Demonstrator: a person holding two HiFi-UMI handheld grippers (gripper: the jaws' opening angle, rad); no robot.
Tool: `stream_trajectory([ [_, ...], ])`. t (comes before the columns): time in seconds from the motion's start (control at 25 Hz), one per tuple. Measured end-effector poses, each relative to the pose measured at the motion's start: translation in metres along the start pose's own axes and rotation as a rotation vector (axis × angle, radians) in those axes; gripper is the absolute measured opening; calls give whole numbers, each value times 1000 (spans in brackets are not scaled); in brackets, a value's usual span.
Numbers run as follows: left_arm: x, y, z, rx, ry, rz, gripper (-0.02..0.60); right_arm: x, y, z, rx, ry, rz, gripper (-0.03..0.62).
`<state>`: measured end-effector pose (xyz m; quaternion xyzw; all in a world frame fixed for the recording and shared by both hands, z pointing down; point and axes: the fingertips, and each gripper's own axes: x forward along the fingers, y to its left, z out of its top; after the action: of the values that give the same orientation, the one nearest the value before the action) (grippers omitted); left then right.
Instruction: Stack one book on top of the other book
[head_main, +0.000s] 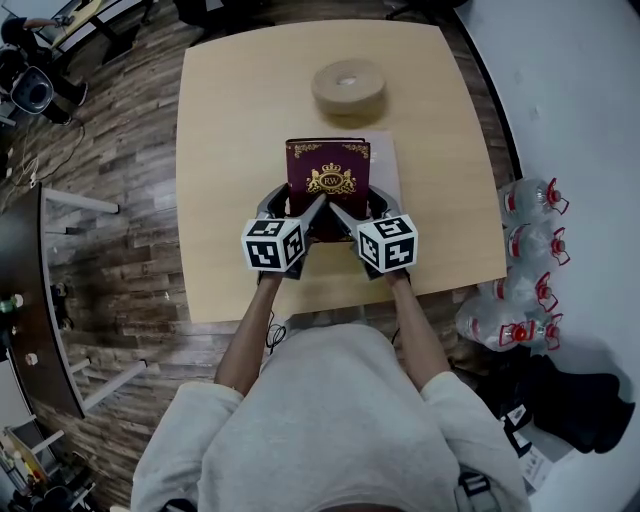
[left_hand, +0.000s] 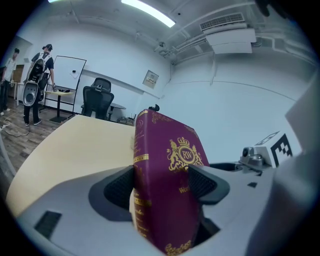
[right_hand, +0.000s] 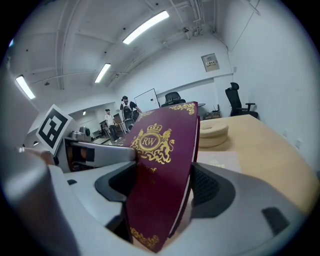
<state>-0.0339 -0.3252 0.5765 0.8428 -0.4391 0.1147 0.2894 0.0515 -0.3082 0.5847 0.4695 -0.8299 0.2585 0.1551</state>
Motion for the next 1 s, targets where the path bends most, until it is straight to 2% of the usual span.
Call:
stream_trajectory([
  [0.64,56,-50,-4,20,47,-68,353,-29,-67,-5,44,-1,-74,336],
  [1.0,84,-58,-10,10,86,-70,351,-26,-96,-11,74,35,-80,336],
])
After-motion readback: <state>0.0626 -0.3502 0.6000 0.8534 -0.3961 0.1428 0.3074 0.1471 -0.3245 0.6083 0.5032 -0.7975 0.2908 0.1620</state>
